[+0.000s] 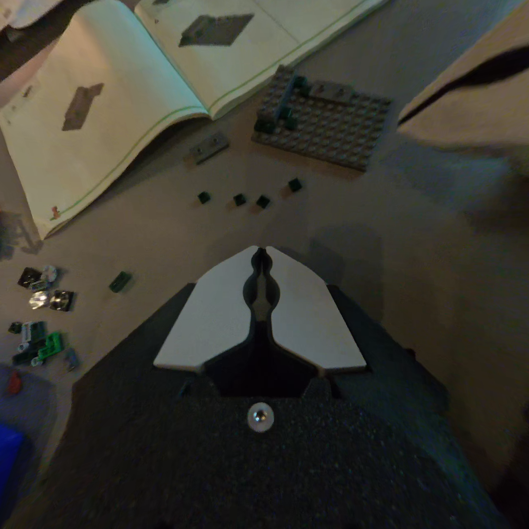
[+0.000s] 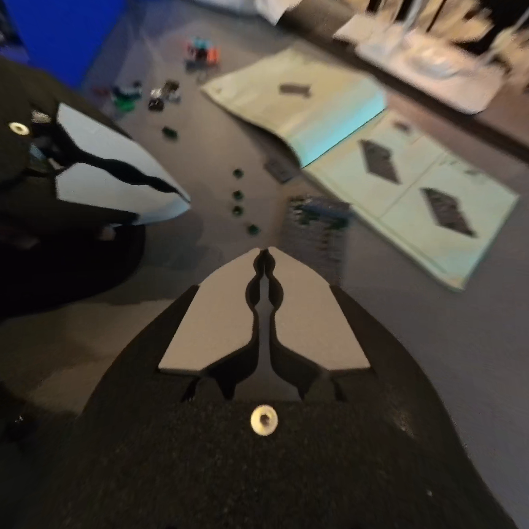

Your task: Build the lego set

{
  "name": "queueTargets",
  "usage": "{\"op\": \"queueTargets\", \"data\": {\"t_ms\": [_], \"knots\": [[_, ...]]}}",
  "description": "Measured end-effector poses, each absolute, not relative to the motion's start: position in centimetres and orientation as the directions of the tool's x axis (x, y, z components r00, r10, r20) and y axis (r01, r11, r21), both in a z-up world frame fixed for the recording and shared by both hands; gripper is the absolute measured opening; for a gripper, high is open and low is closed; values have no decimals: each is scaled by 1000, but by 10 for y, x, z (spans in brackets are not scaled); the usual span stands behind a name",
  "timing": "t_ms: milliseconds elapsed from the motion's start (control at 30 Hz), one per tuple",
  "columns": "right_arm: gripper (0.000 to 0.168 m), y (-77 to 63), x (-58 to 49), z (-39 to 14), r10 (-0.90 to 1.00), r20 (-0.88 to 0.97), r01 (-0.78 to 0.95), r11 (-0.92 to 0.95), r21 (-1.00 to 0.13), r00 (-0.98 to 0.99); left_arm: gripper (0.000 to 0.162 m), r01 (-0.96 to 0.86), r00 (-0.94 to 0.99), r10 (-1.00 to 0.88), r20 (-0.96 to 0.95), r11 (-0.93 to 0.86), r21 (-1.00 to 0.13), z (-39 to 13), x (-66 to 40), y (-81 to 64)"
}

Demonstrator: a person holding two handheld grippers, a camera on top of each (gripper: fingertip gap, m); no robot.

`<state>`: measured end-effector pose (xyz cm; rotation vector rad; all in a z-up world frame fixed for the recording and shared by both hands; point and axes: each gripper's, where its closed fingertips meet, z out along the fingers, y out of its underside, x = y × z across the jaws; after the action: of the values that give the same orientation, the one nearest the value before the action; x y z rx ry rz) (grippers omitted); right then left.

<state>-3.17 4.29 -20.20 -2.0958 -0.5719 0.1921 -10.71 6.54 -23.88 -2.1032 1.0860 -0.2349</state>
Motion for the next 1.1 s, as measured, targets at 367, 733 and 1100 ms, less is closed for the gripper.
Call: {"op": "queueTargets", "data": {"t_ms": [367, 733, 1100], "knots": [[0, 42, -55, -220, 462, 82, 330, -486, -809, 883, 0, -614, 630, -763, -148, -372, -696, -241, -112, 60], [0, 37, -53, -216, 462, 95, 333, -469, -818, 882, 0, -596, 654, -739, -161, -372, -712, -238, -117, 57], [0, 36, -35, -211, 415, 98, 304, -466, -831, 905, 0, -608, 639, -749, -177, -351, -712, -237, -112, 57]]}}
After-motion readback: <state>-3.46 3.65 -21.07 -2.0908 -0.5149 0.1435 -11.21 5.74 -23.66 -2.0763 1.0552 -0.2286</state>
